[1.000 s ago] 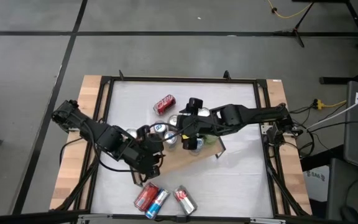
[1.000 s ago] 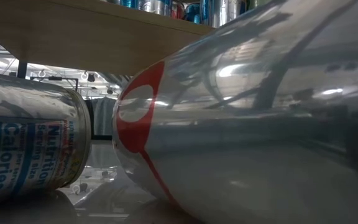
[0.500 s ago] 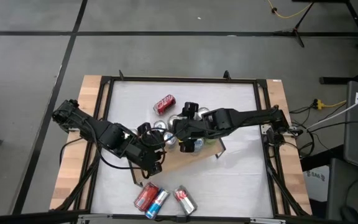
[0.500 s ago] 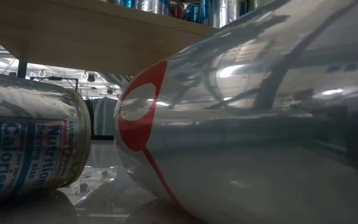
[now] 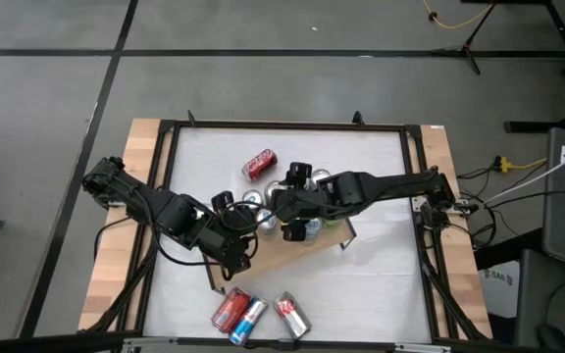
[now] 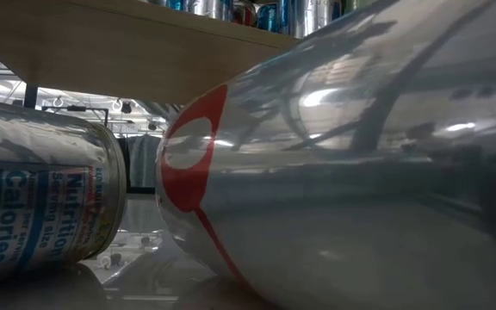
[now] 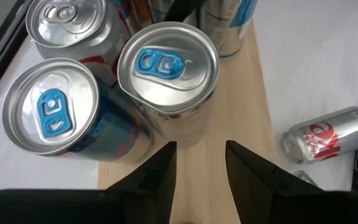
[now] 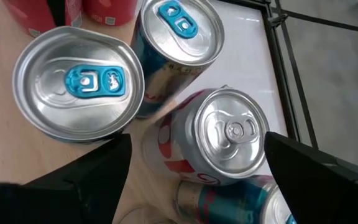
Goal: Place canned beverage on shelf
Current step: Put the blue soda can on the shelf aligned with the other blue soda can
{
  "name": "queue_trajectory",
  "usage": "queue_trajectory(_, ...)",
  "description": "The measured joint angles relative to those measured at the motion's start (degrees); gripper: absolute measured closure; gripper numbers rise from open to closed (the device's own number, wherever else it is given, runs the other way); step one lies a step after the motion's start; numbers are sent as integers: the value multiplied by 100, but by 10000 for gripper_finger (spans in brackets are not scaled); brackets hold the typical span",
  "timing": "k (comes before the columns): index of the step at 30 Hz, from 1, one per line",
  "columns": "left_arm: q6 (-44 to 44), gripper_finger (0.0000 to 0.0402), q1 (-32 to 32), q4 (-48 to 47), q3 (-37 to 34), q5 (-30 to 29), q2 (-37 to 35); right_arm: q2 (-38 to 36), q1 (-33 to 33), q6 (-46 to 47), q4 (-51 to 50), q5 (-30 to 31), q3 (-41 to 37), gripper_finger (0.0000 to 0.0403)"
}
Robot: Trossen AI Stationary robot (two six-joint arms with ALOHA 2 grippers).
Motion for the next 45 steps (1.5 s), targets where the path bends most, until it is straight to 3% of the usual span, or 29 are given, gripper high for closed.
queue_trajectory(6,2,276,0,-8,0,-2,2,0,0,1,15,-340,0,47)
queue_trajectory(25,-162,276,-11,-434,0,56,2,0,2,-4,265,-339,0,47)
queue_trajectory(45,-309,276,-214,-430,0,264,2,-105,2,-170,153,135,-4,47)
